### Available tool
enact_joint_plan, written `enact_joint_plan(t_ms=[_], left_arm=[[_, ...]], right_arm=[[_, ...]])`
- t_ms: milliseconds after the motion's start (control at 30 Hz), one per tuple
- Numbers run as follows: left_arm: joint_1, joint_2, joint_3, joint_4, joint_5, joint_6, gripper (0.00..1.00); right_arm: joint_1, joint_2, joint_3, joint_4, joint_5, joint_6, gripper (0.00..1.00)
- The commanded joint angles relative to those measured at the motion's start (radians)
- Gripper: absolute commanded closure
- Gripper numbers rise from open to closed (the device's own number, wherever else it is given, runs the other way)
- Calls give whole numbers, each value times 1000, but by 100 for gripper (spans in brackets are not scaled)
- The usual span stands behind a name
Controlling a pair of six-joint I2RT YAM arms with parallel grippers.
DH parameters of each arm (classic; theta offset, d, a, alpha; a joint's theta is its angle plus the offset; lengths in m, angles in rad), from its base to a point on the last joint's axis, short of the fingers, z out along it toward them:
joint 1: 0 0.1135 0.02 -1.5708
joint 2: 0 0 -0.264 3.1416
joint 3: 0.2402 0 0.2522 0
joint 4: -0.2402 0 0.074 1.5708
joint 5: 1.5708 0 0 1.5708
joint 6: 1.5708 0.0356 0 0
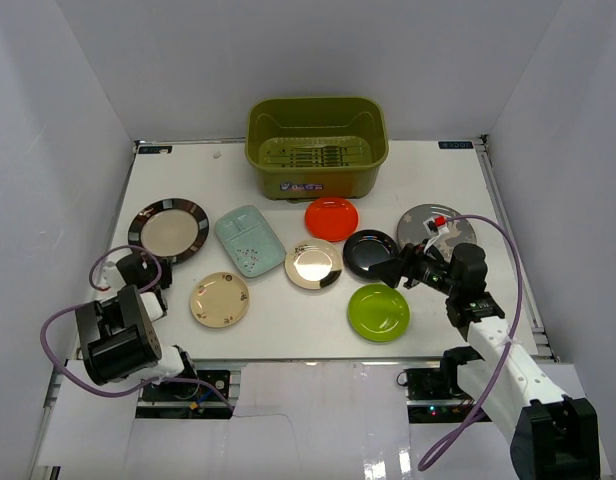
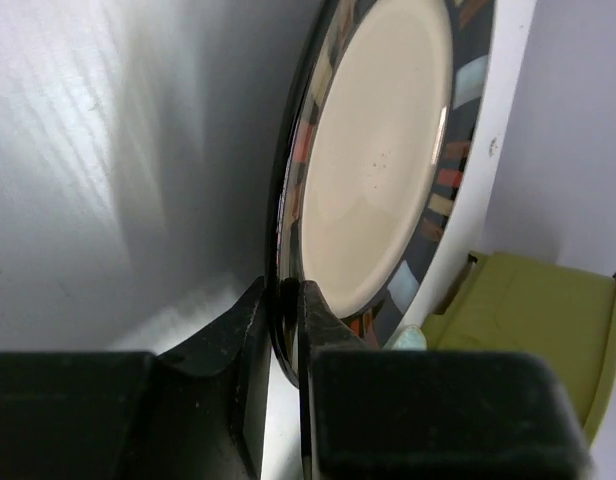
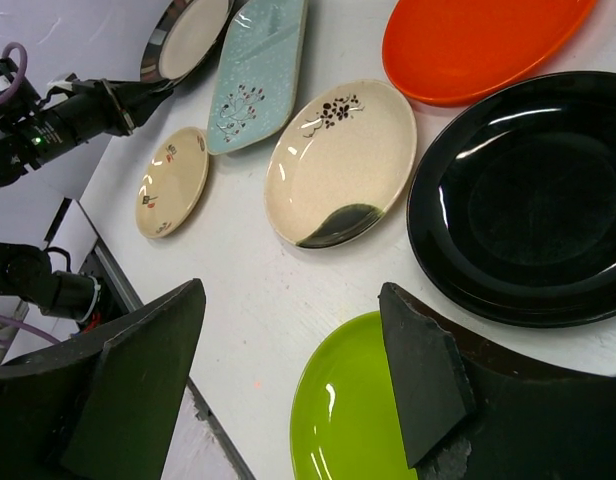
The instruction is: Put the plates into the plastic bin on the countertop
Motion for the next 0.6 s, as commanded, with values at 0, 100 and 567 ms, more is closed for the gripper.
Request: enact_joint_plan(t_ms=[0,100,567], left_arm=[[2,-29,-11,34,61,29,100],[2,-118,16,69,140,26,100],[-372,-143,718,-95,207,156,100]], right_arm=[[7,-4,2,-9,-7,-17,24],[8,-21,2,-20,2,-18,24],[12,-56,-4,2,28,35,26]])
